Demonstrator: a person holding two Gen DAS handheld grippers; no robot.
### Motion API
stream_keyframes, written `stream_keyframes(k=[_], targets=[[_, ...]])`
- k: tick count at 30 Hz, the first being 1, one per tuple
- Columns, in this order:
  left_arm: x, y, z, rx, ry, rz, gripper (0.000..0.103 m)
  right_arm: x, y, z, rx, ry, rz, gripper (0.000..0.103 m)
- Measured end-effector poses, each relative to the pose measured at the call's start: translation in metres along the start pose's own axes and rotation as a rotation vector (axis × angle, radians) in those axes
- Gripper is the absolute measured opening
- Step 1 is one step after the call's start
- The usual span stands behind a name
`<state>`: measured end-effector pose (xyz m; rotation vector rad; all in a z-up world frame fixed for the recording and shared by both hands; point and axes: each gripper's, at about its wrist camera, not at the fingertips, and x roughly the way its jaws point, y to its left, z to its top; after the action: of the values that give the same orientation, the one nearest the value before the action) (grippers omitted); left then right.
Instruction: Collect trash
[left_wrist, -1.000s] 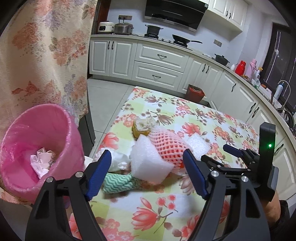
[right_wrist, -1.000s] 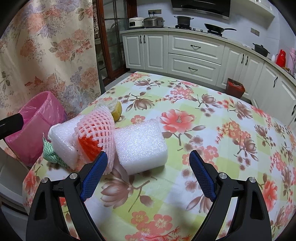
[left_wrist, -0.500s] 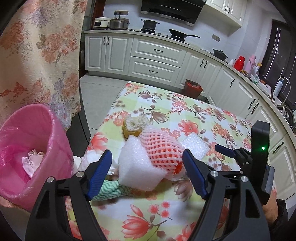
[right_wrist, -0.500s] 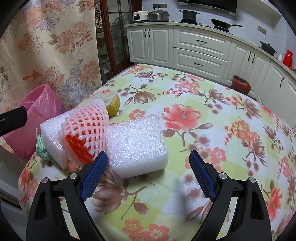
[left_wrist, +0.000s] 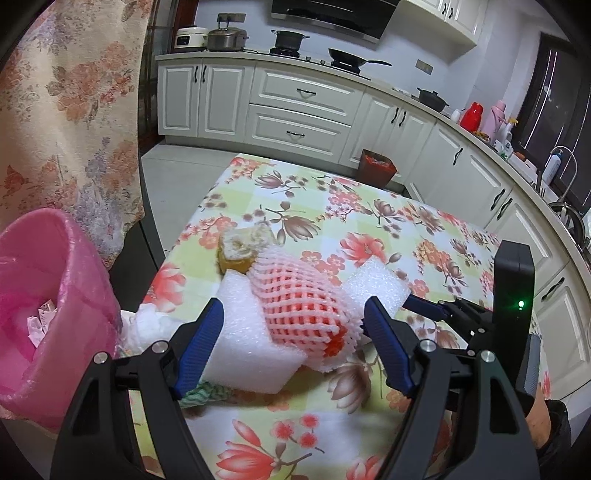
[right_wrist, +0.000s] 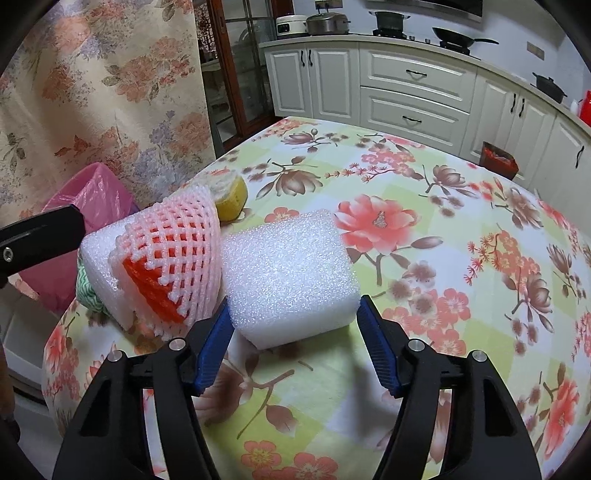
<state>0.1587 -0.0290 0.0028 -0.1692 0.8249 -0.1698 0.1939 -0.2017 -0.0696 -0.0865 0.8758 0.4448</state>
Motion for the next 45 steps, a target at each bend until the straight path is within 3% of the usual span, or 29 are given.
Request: stream_keyframes(k=[17,22,24,26,29,45], targets=[[0.039,-0.022,0.001,0.019,0.067,0.007,0.076,-0.034,-0.034,-0.008,0.072,-0.064,-0.072,0.063],[0.056,-0.021,-0.003,0.032,0.124,0.041,0.055,-0.039,-0.038,-0.008,0.079,-0.075,-0.074,0.063],[0.059,-0.022,-0.004,0.044,0.138,0.040,0.041,-0.041,-0.038,-0.008,0.080,-0.077,-0.075,0.063],[0.060,-0.020,-0.006,0.050,0.148,0.030,0.033,-0.043,-0.038,-0.008,0.083,-0.081,-0.072,0.063],[0.055,-0.019,-0.007,0.051,0.134,0.017,0.028,-0.047,-0.036,-0.008,0.083,-0.088,-0.070,0.063],[-0.006,-0.022,0.003,0.052,0.001,-0.067,0.028,-0.076,-0.022,-0.001,0.076,-0.137,-0.087,0.063]])
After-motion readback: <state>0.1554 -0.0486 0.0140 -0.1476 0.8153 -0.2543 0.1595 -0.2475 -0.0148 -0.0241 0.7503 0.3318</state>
